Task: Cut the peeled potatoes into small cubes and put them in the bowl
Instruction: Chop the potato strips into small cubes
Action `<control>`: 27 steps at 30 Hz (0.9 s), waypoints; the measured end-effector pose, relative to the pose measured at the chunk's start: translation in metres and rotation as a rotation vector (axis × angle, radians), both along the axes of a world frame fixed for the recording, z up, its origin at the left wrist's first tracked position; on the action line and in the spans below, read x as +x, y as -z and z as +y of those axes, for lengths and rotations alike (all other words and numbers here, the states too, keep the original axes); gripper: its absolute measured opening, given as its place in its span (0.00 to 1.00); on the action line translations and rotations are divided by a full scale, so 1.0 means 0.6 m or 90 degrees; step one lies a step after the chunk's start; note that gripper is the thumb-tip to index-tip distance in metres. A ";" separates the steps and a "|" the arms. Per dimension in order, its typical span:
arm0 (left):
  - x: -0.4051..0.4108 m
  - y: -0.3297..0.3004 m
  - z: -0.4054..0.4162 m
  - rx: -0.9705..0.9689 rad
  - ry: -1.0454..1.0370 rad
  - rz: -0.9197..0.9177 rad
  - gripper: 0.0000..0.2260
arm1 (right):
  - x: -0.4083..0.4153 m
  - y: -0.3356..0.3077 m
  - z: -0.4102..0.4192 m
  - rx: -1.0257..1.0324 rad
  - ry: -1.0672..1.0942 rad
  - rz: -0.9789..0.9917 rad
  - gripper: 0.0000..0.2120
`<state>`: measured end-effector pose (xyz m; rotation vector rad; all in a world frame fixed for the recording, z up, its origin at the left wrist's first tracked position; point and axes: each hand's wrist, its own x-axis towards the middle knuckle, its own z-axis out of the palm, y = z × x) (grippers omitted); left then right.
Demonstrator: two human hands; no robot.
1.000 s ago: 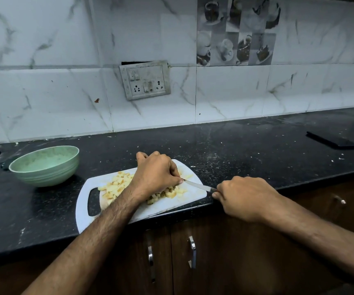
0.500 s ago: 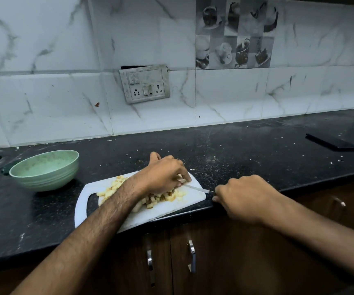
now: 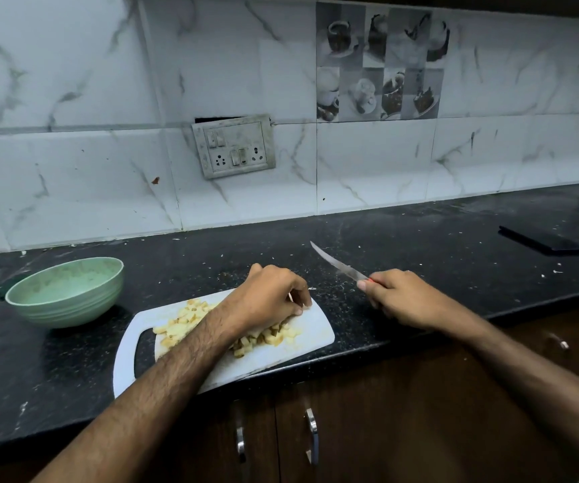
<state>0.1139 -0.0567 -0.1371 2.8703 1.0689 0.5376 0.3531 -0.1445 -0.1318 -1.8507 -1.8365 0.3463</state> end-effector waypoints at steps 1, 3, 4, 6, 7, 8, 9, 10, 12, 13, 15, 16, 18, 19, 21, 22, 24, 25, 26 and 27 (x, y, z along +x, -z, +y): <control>0.002 -0.001 0.000 -0.003 -0.012 0.013 0.07 | -0.006 0.011 0.015 0.011 -0.010 0.076 0.20; 0.007 -0.003 0.000 0.001 -0.025 0.049 0.09 | -0.023 0.030 0.041 0.043 -0.035 0.195 0.20; 0.009 -0.003 -0.001 0.010 -0.024 0.062 0.08 | -0.033 0.038 0.053 0.064 -0.044 0.237 0.20; 0.012 -0.003 0.000 0.030 -0.019 0.070 0.07 | -0.049 0.047 0.075 0.105 -0.047 0.309 0.20; 0.011 -0.003 0.000 0.032 -0.019 0.069 0.06 | -0.055 0.049 0.085 0.119 -0.045 0.332 0.20; 0.011 -0.002 0.001 0.023 -0.020 0.061 0.04 | -0.059 0.050 0.091 0.126 -0.042 0.342 0.19; 0.010 -0.002 0.002 0.011 -0.020 0.047 0.03 | -0.061 0.050 0.096 0.127 -0.043 0.339 0.20; 0.009 -0.002 0.004 -0.001 -0.018 0.032 0.02 | -0.062 0.051 0.100 0.122 -0.046 0.332 0.20; 0.009 -0.002 0.005 -0.018 -0.020 0.016 0.03 | -0.061 0.054 0.100 0.108 -0.053 0.331 0.20; 0.010 -0.002 0.004 -0.016 -0.022 0.015 0.04 | -0.060 0.055 0.100 0.105 -0.057 0.339 0.20; 0.015 -0.004 -0.002 0.006 -0.026 0.032 0.05 | -0.059 0.056 0.099 0.105 -0.063 0.356 0.20; 0.018 -0.006 -0.005 0.022 -0.025 0.050 0.05 | -0.059 0.057 0.099 0.106 -0.063 0.360 0.20; 0.024 -0.010 -0.011 0.047 -0.016 0.094 0.06 | -0.058 0.057 0.099 0.110 -0.063 0.356 0.20; 0.027 -0.012 -0.013 0.059 -0.010 0.114 0.06 | -0.058 0.057 0.099 0.111 -0.064 0.353 0.20; 0.030 -0.015 -0.013 0.078 0.003 0.147 0.05 | -0.058 0.058 0.099 0.111 -0.064 0.354 0.20; 0.031 -0.016 -0.012 0.080 0.010 0.157 0.05 | -0.057 0.059 0.099 0.112 -0.064 0.354 0.20; 0.028 -0.018 -0.008 0.068 0.025 0.170 0.06 | -0.057 0.060 0.100 0.112 -0.063 0.356 0.20; 0.024 -0.019 -0.005 0.050 0.032 0.170 0.06 | -0.056 0.060 0.100 0.112 -0.065 0.360 0.20; 0.021 -0.022 -0.003 0.024 0.038 0.161 0.05 | -0.056 0.061 0.101 0.112 -0.067 0.364 0.20; 0.018 -0.024 -0.001 -0.003 0.041 0.149 0.03 | -0.055 0.061 0.101 0.113 -0.069 0.365 0.20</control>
